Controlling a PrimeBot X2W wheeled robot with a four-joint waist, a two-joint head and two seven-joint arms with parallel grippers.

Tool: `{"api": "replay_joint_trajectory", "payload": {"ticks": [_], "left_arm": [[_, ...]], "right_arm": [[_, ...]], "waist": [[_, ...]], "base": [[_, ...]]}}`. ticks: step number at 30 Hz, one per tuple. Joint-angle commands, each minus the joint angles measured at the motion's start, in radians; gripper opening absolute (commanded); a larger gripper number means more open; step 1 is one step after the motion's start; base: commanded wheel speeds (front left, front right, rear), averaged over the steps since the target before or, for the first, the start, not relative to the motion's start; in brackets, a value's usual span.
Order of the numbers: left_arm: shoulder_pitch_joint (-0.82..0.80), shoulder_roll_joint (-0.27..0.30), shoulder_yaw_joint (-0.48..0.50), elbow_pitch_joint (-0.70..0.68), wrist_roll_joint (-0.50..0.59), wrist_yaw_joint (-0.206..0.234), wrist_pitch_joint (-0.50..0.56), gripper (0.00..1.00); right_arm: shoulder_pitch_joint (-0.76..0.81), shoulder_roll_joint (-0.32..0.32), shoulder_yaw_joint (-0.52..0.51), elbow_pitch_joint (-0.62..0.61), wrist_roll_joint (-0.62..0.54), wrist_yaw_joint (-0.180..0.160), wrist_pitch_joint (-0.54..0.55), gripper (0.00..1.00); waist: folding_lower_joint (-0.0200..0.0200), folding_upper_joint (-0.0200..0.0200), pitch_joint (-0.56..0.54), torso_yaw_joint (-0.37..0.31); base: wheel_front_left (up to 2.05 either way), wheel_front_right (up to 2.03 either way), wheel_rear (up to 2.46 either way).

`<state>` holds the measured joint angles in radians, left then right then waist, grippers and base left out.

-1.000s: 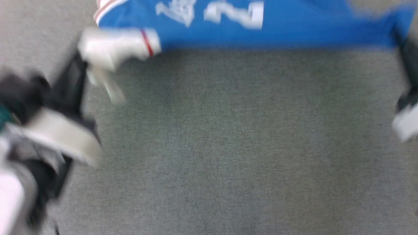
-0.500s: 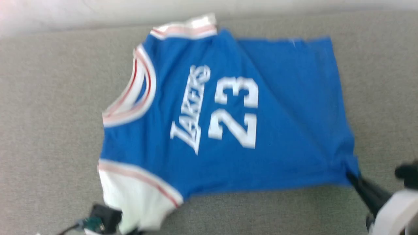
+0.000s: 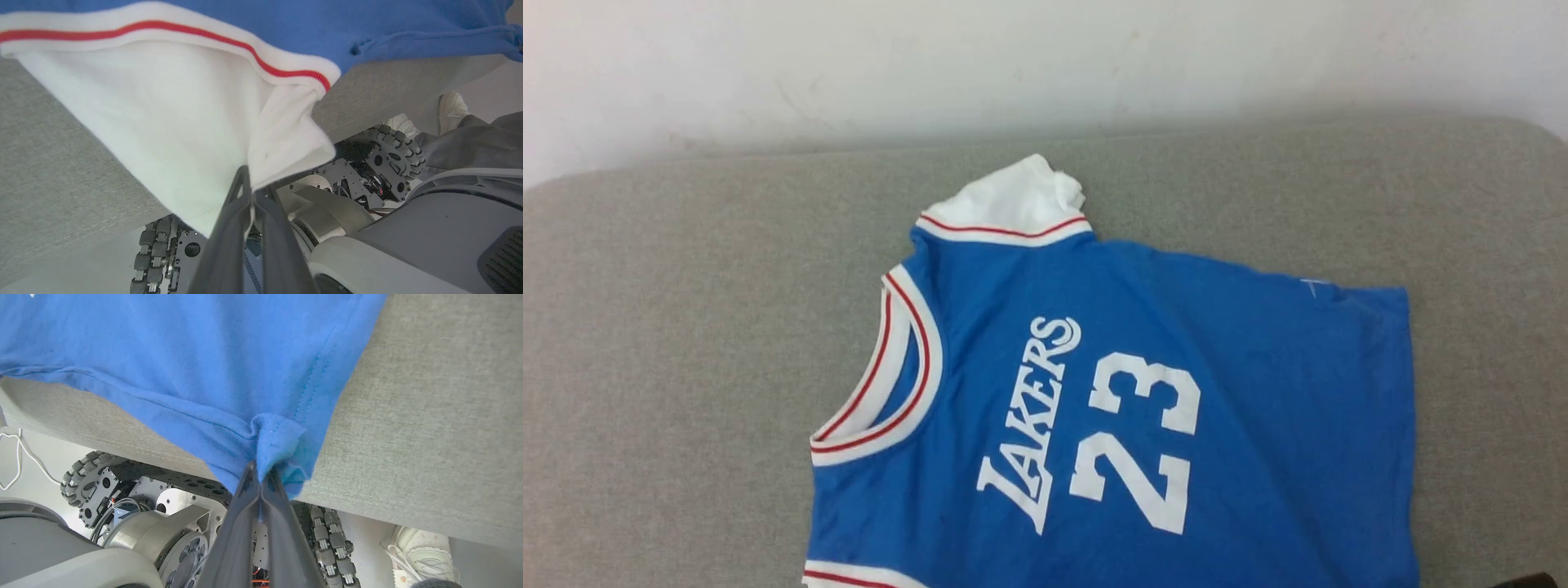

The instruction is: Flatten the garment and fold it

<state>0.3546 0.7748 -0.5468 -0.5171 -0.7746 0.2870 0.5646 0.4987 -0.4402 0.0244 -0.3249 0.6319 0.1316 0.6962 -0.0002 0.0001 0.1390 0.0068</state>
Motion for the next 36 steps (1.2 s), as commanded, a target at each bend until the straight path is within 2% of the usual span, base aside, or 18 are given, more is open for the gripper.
{"api": "replay_joint_trajectory", "payload": {"ticks": [1,6,12,17,21,24,28,32,36], "left_arm": [[0.013,-0.002,-0.002,-0.01,-0.007,0.007,0.002,0.0],[-0.017,0.017,0.024,-0.024,0.044,0.01,-0.038,0.0],[-0.132,0.069,0.055,-0.027,0.146,-0.02,-0.059,0.0],[-0.281,0.121,0.053,-0.018,0.242,-0.083,-0.022,0.0],[-0.424,0.13,0.039,0.004,0.325,-0.144,-0.001,0.0],[-0.532,0.11,0.012,0.034,0.381,-0.197,0.006,0.0],[-0.653,0.054,-0.018,0.099,0.415,-0.25,0.0,0.0],[-0.737,0.004,-0.025,0.175,0.423,-0.278,-0.031,0.0],[-0.766,-0.026,-0.026,0.244,0.413,-0.286,-0.061,0.0]], "right_arm": [[0.01,0.008,-0.01,-0.013,0.005,-0.001,0.003,0.0],[0.003,0.015,-0.039,-0.043,-0.03,-0.001,-0.039,0.0],[-0.066,0.015,-0.062,-0.05,-0.069,-0.001,-0.105,0.0],[-0.161,0.007,-0.068,-0.049,-0.096,-0.001,-0.141,0.0],[-0.245,0.003,-0.059,-0.042,-0.108,-0.001,-0.157,0.0],[-0.302,0.0,-0.054,-0.037,-0.115,-0.001,-0.167,0.0],[-0.366,-0.009,-0.053,-0.022,-0.126,-0.001,-0.176,0.0],[-0.423,-0.013,-0.045,0.001,-0.133,-0.001,-0.184,0.0],[-0.469,-0.012,-0.012,0.045,-0.142,-0.001,-0.185,0.0]], "waist": [[0.0002,-0.0001,-0.02,0.001],[0.0002,-0.0001,-0.03,-0.001],[0.0002,-0.0001,-0.011,-0.004],[0.0002,-0.0001,0.044,-0.014],[0.0002,-0.0001,0.109,-0.027],[0.0002,-0.0001,0.162,-0.033],[0.0002,-0.0001,0.221,-0.041],[0.0002,-0.0001,0.26,-0.053],[0.0002,-0.0001,0.279,-0.07]], "base": [[0.0,0.0,0.0],[0.0,0.0,0.0],[0.0,0.0,0.0],[0.0,0.0,0.0],[0.0,0.0,0.0],[0.0,0.0,0.0],[0.0,0.0,0.0],[0.0,0.0,0.0],[0.0,0.0,0.0]]}}
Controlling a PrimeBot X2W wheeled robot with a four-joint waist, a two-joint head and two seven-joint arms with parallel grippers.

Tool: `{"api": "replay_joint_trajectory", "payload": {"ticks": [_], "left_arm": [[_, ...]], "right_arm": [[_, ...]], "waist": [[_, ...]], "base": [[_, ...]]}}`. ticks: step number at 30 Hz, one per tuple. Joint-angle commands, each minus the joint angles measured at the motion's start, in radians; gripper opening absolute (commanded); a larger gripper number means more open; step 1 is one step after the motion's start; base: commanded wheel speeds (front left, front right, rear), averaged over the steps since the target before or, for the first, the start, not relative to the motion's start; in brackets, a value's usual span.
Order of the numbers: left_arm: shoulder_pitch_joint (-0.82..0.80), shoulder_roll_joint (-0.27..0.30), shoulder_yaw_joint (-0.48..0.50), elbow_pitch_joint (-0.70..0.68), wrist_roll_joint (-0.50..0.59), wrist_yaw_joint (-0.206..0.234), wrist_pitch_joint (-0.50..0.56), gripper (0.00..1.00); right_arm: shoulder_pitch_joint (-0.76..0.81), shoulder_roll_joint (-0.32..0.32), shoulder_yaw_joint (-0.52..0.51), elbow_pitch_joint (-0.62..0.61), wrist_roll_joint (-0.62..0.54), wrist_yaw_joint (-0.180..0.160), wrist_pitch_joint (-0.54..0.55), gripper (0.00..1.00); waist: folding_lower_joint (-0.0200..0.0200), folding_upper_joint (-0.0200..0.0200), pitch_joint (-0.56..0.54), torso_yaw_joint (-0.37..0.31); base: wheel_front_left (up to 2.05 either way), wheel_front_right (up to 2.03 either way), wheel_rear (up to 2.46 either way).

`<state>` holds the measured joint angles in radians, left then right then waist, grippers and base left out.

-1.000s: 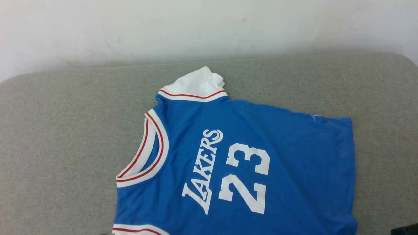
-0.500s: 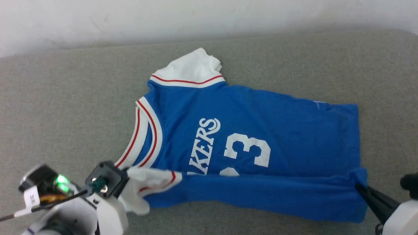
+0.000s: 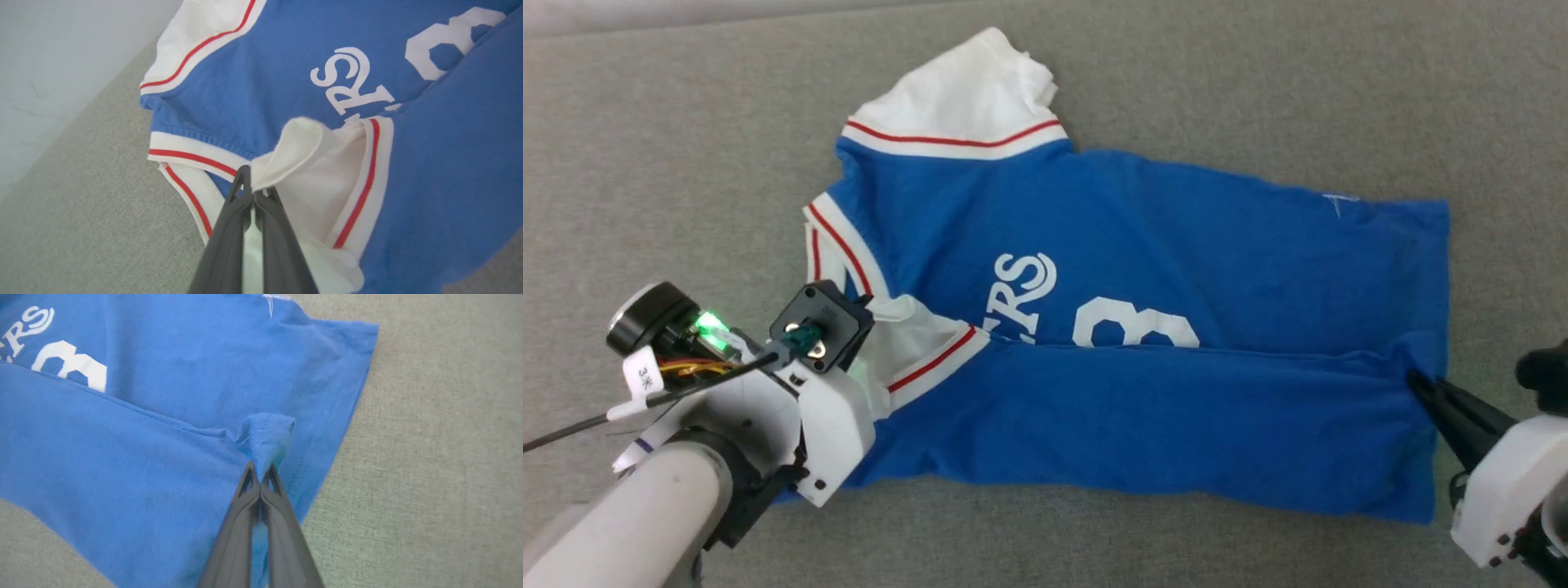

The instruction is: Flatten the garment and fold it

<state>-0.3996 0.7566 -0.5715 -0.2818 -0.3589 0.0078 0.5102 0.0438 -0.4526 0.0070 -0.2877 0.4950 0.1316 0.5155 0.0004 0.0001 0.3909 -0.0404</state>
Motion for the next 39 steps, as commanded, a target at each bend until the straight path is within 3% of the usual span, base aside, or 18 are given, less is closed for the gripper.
{"api": "replay_joint_trajectory", "payload": {"ticks": [1,14,15,16,17,20,21,32,39], "left_arm": [[-0.013,-0.017,-0.003,0.024,-0.008,-0.007,-0.012,0.0],[-0.044,-0.117,-0.031,0.226,-0.014,-0.02,-0.161,0.0],[-0.046,-0.123,-0.03,0.24,-0.018,-0.018,-0.162,0.0],[-0.048,-0.13,-0.028,0.252,-0.023,-0.015,-0.166,0.0],[-0.051,-0.137,-0.024,0.262,-0.028,-0.01,-0.17,0.15],[-0.053,-0.161,-0.006,0.282,-0.05,0.009,-0.191,0.91],[-0.05,-0.169,-0.001,0.286,-0.059,0.014,-0.198,1.0],[0.115,-0.192,0.107,0.173,-0.177,0.126,-0.285,1.0],[0.298,-0.21,0.23,-0.01,-0.189,0.271,-0.448,1.0]], "right_arm": [[-0.022,0.003,0.014,0.022,-0.005,-0.001,-0.004,0.0],[-0.051,0.009,0.069,0.138,0.02,-0.001,-0.027,0.0],[-0.053,0.009,0.068,0.142,0.022,-0.001,-0.026,0.07],[-0.055,0.009,0.067,0.144,0.023,-0.001,-0.024,0.71],[-0.059,0.009,0.066,0.145,0.021,-0.001,-0.025,1.0],[-0.07,0.012,0.063,0.15,0.018,-0.001,-0.029,1.0],[-0.071,0.011,0.064,0.147,0.018,-0.001,-0.033,1.0],[0.02,0.051,-0.011,0.056,0.056,-0.001,-0.049,1.0],[0.115,0.164,-0.144,-0.055,-0.039,-0.001,-0.178,1.0]], "waist": [[-0.0004,-0.0001,0.031,-0.023],[-0.0004,-0.0001,0.062,0.005],[-0.0004,-0.0001,0.064,0.007],[-0.0004,-0.0001,0.066,0.009],[-0.0004,-0.0001,0.066,0.01],[-0.0004,-0.0001,0.057,0.015],[-0.0004,-0.0001,0.049,0.016],[-0.0004,-0.0001,-0.115,0.021],[-0.0004,-0.0001,-0.19,0.029]], "base": [[0.0,0.0,0.0],[0.0,0.0,0.0],[0.0,0.0,0.0],[0.0,0.0,0.0],[0.0,0.0,0.0],[0.0,0.0,0.0],[0.0,0.0,0.0],[0.0,0.0,0.0],[0.0,0.0,0.0]]}}
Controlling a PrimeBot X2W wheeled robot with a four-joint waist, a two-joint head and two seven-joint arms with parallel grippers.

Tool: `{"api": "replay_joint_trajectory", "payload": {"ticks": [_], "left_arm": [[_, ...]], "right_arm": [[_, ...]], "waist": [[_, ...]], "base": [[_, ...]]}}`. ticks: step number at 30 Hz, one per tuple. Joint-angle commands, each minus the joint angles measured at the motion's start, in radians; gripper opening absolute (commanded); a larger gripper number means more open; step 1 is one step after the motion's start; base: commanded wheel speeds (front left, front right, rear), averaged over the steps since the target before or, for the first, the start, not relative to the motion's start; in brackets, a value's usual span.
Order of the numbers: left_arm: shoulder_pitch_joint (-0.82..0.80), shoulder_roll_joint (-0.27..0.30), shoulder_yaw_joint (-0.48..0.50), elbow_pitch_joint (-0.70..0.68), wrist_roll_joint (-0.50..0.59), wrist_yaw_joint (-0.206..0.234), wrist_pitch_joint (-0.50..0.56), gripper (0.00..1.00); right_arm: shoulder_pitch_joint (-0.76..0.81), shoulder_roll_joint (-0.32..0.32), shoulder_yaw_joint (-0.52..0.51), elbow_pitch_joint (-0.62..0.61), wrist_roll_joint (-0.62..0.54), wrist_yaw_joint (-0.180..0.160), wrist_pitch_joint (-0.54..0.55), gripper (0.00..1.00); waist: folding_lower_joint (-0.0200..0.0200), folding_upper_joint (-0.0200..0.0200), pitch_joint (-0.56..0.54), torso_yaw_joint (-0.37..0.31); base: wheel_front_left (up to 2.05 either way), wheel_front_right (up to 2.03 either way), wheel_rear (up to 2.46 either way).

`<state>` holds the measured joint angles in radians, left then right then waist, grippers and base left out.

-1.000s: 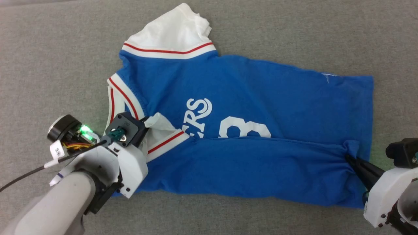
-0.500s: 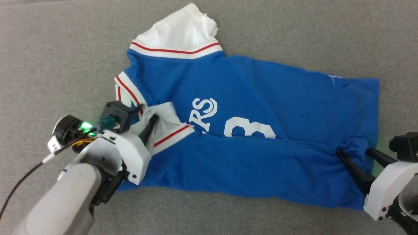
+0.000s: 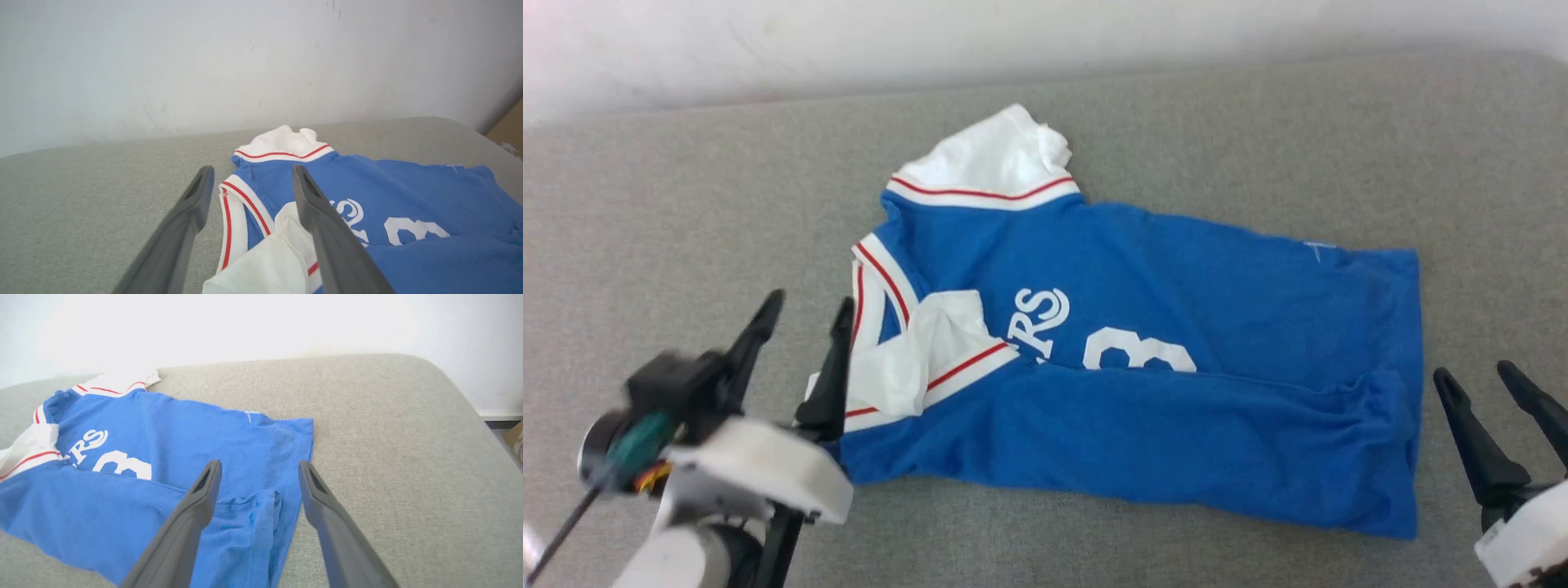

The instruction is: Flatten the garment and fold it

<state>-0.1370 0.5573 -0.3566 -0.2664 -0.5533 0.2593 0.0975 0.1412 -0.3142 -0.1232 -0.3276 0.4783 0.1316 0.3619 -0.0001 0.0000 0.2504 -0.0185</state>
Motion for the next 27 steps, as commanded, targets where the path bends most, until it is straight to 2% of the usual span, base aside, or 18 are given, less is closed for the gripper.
{"api": "replay_joint_trajectory", "payload": {"ticks": [1,8,12,17,20,22,27], "left_arm": [[0.064,-0.021,0.029,-0.047,0.006,0.035,-0.073,1.0],[0.294,-0.091,0.079,-0.103,0.009,0.105,-0.288,1.0],[0.392,-0.134,0.094,-0.104,0.002,0.139,-0.327,1.0],[0.419,-0.134,0.097,-0.099,0.017,0.142,-0.338,1.0],[0.411,-0.118,0.106,-0.103,0.013,0.141,-0.318,1.0],[0.39,-0.087,0.105,-0.102,0.011,0.132,-0.271,1.0],[0.308,0.014,0.089,-0.08,-0.017,0.091,-0.072,1.0]], "right_arm": [[0.031,0.044,-0.023,-0.027,-0.046,-0.001,-0.047,1.0],[0.114,0.193,-0.05,-0.076,-0.199,-0.001,-0.22,1.0],[0.165,0.239,-0.054,-0.074,-0.253,-0.001,-0.31,1.0],[0.189,0.257,-0.065,-0.065,-0.289,-0.001,-0.366,1.0],[0.187,0.261,-0.058,-0.062,-0.302,-0.001,-0.381,1.0],[0.177,0.262,-0.054,-0.062,-0.31,-0.001,-0.383,1.0],[0.152,0.263,-0.05,-0.059,-0.316,-0.001,-0.377,1.0]], "waist": [[0.0001,0.0,-0.057,0.008],[0.0001,0.0,-0.109,0.002],[0.0001,0.0,-0.13,0.005],[0.0001,0.0,-0.134,0.01],[0.0001,0.0,-0.121,0.01],[0.0001,0.0,-0.109,0.011],[0.0001,0.0,-0.076,0.008]], "base": [[0.0,0.0,0.0],[0.0,0.0,0.0],[0.0,0.0,0.0],[0.0,0.0,0.0],[0.0,0.0,0.0],[0.0,0.0,0.0],[0.0,0.0,0.0]]}}
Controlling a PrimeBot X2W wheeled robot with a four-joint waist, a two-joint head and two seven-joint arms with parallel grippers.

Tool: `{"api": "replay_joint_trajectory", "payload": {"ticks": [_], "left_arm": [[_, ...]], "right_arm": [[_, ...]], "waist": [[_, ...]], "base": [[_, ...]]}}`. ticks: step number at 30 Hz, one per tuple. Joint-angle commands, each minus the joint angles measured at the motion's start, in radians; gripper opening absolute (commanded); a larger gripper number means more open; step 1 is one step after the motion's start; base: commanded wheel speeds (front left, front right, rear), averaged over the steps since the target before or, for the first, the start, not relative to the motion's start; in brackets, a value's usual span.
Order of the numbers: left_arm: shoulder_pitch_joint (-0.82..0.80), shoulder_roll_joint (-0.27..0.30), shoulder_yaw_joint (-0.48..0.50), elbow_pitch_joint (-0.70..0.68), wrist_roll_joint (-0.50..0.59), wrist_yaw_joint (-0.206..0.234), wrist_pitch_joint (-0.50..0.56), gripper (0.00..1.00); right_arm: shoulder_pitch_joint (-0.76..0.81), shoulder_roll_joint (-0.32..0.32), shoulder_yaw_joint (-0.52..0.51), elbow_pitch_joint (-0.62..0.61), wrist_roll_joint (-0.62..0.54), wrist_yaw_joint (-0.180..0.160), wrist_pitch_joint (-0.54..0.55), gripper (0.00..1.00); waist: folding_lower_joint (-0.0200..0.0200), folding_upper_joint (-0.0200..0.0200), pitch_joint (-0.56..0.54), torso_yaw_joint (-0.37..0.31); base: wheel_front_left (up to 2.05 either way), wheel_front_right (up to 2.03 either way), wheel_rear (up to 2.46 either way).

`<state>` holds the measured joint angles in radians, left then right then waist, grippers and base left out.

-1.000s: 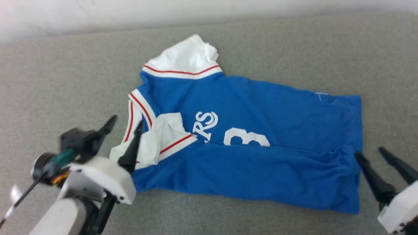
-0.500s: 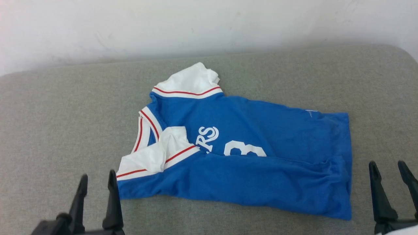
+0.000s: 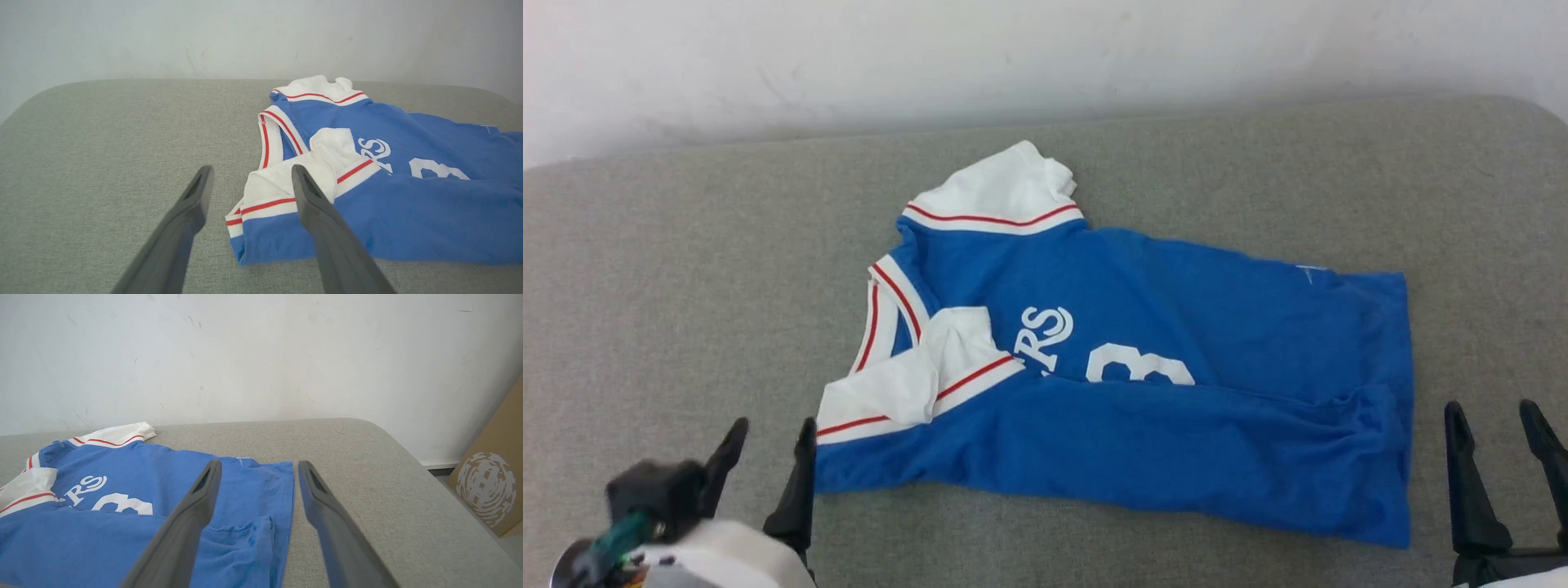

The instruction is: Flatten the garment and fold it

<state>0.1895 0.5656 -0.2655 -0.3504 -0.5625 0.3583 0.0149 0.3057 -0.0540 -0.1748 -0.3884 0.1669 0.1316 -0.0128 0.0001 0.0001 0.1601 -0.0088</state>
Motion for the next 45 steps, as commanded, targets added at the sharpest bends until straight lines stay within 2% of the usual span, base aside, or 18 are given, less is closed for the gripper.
{"api": "replay_joint_trajectory", "payload": {"ticks": [1,5,8,12,21,22,23,24,31,35,39,41,45], "left_arm": [[-0.036,0.023,-0.01,0.009,-0.021,-0.022,0.057,1.0],[-0.097,0.059,-0.025,0.031,-0.098,-0.051,0.222,1.0],[-0.129,0.078,-0.03,0.059,-0.136,-0.047,0.324,1.0],[-0.162,0.09,-0.037,0.101,-0.152,-0.032,0.398,1.0],[-0.199,0.066,-0.074,0.212,-0.229,-0.021,0.548,1.0],[-0.202,0.062,-0.077,0.218,-0.237,-0.023,0.558,0.49],[-0.207,0.056,-0.076,0.219,-0.241,-0.026,0.553,0.18],[-0.21,0.049,-0.073,0.221,-0.244,-0.029,0.545,0.0],[-0.169,0.016,-0.039,0.186,-0.26,-0.023,0.464,0.0],[-0.136,0.02,-0.035,0.144,-0.254,-0.017,0.443,0.0],[-0.136,0.017,-0.043,0.11,-0.248,-0.012,0.444,0.0],[-0.142,0.015,-0.045,0.102,-0.247,-0.011,0.444,0.0],[-0.157,0.011,-0.047,0.094,-0.244,-0.011,0.443,0.0]], "right_arm": [[-0.015,0.003,0.003,0.004,-0.003,-0.001,0.0,1.0],[-0.024,0.003,0.012,0.011,0.003,-0.001,0.005,1.0],[-0.03,0.004,0.019,0.015,0.005,-0.001,0.006,1.0],[-0.035,0.004,0.029,0.017,0.006,-0.001,0.012,1.0],[-0.049,0.004,0.031,0.008,-0.001,-0.001,0.028,1.0],[-0.052,0.004,0.033,0.007,-0.003,-0.001,0.032,1.0],[-0.054,0.004,0.036,0.005,-0.006,-0.001,0.036,1.0],[-0.058,0.004,0.04,0.003,-0.009,-0.001,0.04,1.0],[-0.092,-0.03,0.054,-0.011,0.02,-0.001,0.121,1.0],[-0.069,-0.039,0.019,0.01,0.102,-0.001,0.327,1.0],[-0.024,-0.055,-0.002,0.014,0.13,-0.001,0.523,1.0],[-0.01,-0.074,0.02,0.011,0.144,-0.001,0.576,1.0],[-0.01,-0.074,0.032,0.035,0.169,-0.001,0.599,1.0]], "waist": [[-0.0001,-0.0001,0.023,-0.003],[-0.0001,-0.0001,0.056,-0.012],[-0.0001,-0.0001,0.08,-0.022],[-0.0001,-0.0001,0.107,-0.035],[-0.0001,-0.0001,0.136,-0.044],[-0.0001,-0.0001,0.136,-0.044],[-0.0001,-0.0001,0.136,-0.044],[-0.0001,-0.0001,0.134,-0.044],[-0.0001,-0.0001,0.103,-0.049],[-0.0001,-0.0001,0.095,-0.044],[-0.0001,-0.0001,0.11,-0.031],[-0.0001,-0.0001,0.119,-0.026],[-0.0001,-0.0001,0.138,-0.016]], "base": [[0.0,0.0,0.0],[0.0,0.0,0.0],[0.0,0.0,0.0],[0.0,0.0,0.0],[0.0,0.0,0.0],[0.0,0.0,0.0],[0.0,0.0,0.0],[0.0,0.0,0.0],[0.0,0.0,0.0],[0.0,0.0,0.0],[0.0,0.0,0.0],[0.0,0.0,0.0],[0.0,0.0,0.0]]}}
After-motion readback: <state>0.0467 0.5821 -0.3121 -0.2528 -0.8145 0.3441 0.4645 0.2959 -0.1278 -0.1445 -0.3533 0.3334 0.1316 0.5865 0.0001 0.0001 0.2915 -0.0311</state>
